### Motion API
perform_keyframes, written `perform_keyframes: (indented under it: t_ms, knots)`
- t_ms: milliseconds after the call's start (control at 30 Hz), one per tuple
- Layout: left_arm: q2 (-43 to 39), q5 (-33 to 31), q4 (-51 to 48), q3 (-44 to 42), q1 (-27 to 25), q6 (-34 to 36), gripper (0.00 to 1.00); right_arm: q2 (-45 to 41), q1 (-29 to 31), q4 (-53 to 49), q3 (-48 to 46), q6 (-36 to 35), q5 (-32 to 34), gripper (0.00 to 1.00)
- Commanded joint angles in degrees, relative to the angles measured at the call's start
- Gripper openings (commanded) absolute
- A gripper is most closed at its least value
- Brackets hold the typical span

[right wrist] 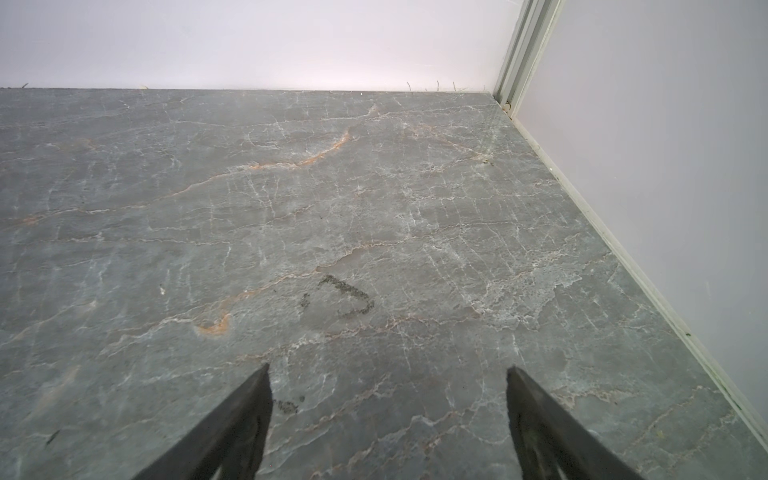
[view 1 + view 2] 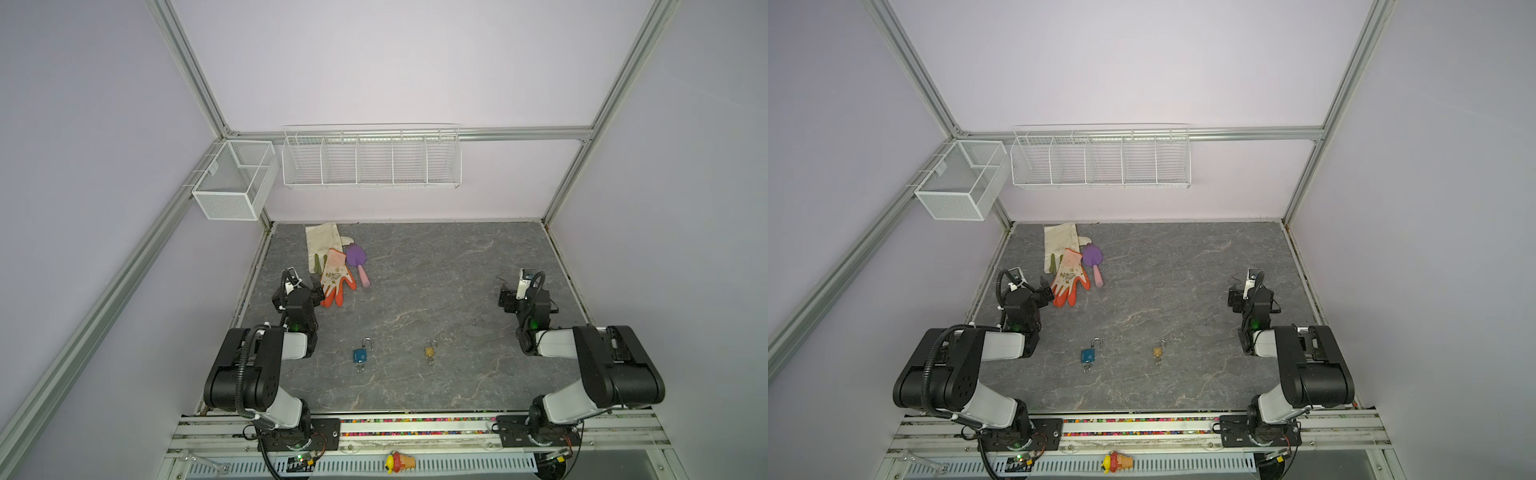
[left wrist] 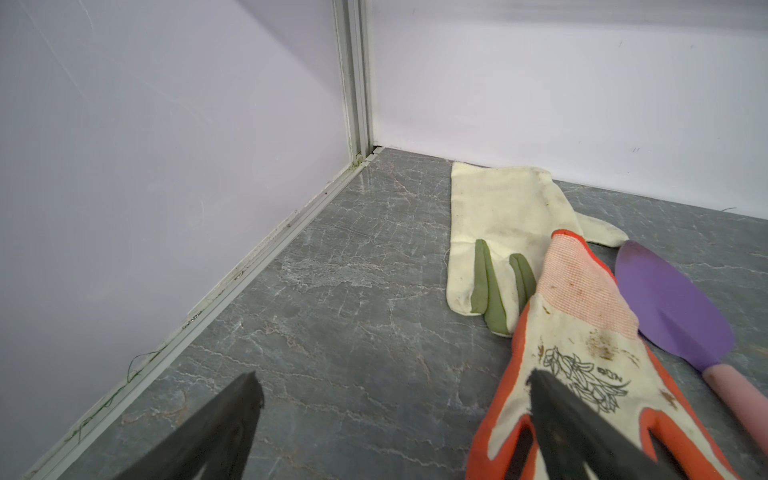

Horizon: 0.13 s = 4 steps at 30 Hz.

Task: Unlock with the key

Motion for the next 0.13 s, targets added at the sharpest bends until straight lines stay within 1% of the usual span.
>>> perform_keyframes:
  t_ms: [0, 100]
  knots:
    - [0.63, 0.3, 1.59, 0.12, 0.2, 1.13, 0.99, -0.27, -0.11, 0.92, 0.85, -1.25, -0.91, 0.89]
    - [0.63, 0.3, 1.63, 0.13, 0.2, 1.12, 0.99, -0.52, -0.07, 1.38, 0.5, -1.32, -0.97, 0.89]
